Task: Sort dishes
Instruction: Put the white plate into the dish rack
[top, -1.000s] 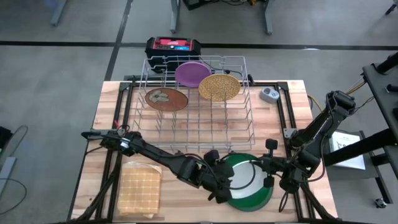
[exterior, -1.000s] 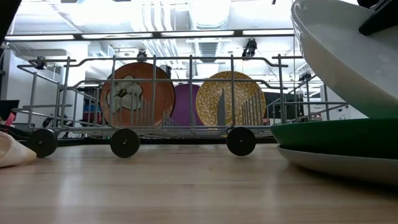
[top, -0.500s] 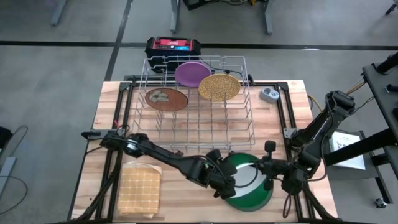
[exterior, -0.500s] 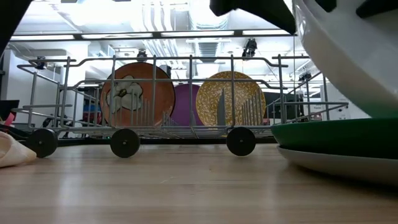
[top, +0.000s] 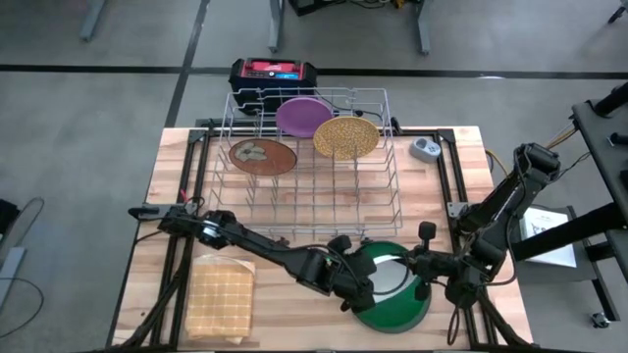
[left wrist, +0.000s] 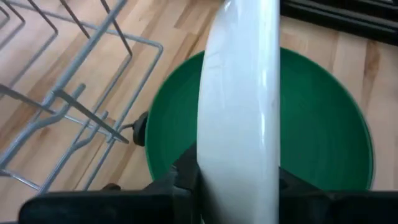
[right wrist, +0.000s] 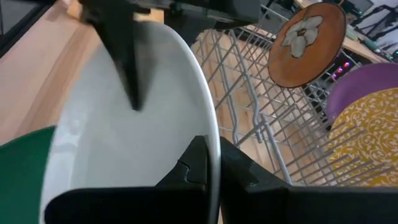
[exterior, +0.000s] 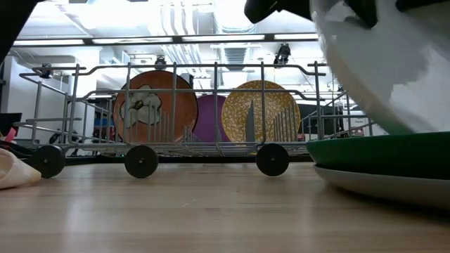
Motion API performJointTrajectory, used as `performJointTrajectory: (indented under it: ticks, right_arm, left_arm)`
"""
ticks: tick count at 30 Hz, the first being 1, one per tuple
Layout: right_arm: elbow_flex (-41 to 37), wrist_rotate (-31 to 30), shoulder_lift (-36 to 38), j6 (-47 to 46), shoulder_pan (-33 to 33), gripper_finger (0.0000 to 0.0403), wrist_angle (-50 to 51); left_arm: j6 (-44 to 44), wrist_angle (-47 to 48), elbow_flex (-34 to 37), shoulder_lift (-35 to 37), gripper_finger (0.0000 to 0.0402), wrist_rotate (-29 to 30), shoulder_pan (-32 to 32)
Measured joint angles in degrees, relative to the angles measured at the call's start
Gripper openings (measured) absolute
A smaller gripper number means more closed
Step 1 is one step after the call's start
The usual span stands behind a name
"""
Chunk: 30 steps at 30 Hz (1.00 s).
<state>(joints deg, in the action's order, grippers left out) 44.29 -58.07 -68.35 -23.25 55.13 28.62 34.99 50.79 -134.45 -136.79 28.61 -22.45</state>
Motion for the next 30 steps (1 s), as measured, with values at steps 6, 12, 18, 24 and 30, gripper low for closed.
performJointTrajectory:
  ticks: [6, 12, 18, 24, 30]
  right_arm:
    - [0.0, 1.4, 0.8, -4.7, 0.1, 0.0034, -0.4]
    - [0.0, 8.5, 4.3, -14.1, -0.1, 0.0087, 0.0]
    - [0.0, 18.7, 7.3, -21.0, -0.1, 0.0135, 0.0]
    - [0.0, 21.3, 6.0, -22.7, -0.1, 0.0173, 1.0]
    - [0.0, 22.2, 3.2, -21.6, 0.0, 0.0166, 1.7]
  left_arm:
    - [-1.3, -0.9, 0.0, 0.1, 0.0057, -0.1, -0.1]
    - [-3.8, -1.3, 0.0, 0.1, 0.0067, 1.3, -0.8]
    - [-7.1, -3.9, 0.0, 0.1, 0.0057, 4.0, -1.4]
    - [-9.3, -5.8, 0.0, -0.1, 0.0058, 5.0, -1.5]
    - [-9.6, -6.0, 0.0, -0.1, 0.0059, 5.3, -1.5]
